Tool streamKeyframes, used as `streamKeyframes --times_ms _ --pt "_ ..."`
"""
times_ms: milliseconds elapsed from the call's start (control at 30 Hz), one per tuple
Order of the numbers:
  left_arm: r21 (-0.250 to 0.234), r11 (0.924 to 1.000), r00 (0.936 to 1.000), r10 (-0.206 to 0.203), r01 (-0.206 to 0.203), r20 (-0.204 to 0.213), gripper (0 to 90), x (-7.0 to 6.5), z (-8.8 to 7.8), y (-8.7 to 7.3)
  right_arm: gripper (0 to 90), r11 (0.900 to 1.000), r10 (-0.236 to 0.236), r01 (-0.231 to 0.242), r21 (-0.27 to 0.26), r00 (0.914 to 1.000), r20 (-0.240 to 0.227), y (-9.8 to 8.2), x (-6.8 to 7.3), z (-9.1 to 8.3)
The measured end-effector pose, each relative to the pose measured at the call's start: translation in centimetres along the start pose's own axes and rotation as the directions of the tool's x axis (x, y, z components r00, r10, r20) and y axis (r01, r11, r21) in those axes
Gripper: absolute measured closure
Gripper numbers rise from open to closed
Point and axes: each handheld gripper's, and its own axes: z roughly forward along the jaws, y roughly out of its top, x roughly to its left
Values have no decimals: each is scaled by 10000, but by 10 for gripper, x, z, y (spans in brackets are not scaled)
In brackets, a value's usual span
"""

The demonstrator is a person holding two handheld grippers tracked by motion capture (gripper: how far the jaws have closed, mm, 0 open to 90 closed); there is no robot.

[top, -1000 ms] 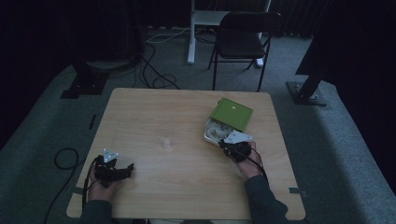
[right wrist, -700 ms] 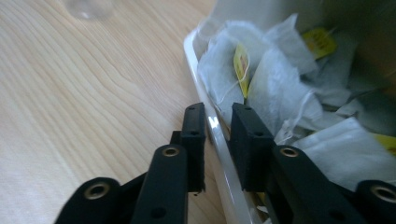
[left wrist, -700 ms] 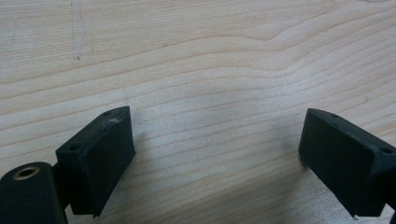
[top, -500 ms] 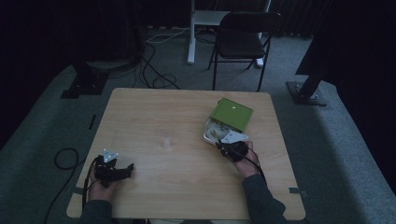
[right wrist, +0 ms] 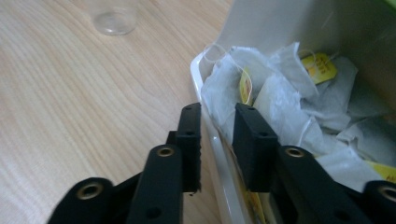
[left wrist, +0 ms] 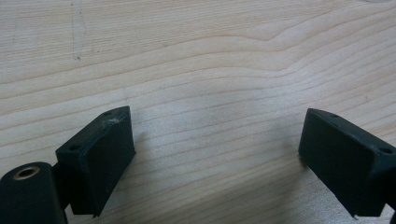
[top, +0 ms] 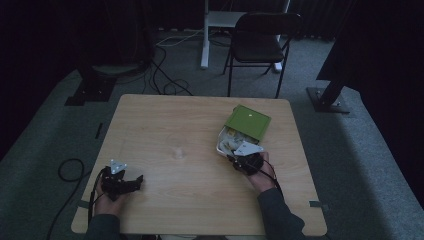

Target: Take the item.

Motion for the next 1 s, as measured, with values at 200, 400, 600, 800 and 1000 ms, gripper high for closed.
streamKeyframes --times_ms 200,400,600,800,1000 --pt "1 10000 10000 0 0 0 112 0 0 0 645 9999 -54 58 -99 9994 335 9 3 6" --pt "0 10000 10000 1 -1 0 112 0 0 0 805 10000 -86 85 43 9991 424 12 2 8" --pt "0 10000 10000 0 0 0 112 0 0 0 896 9998 -121 130 -163 9985 541 13 3 2" --pt "-1 10000 10000 0 0 0 112 0 0 0 898 9985 -117 150 -525 9980 619 19 0 -11" --pt "-6 10000 10000 -5 5 -1 112 0 0 0 899 9964 -189 243 -808 9976 669 30 1 -23"
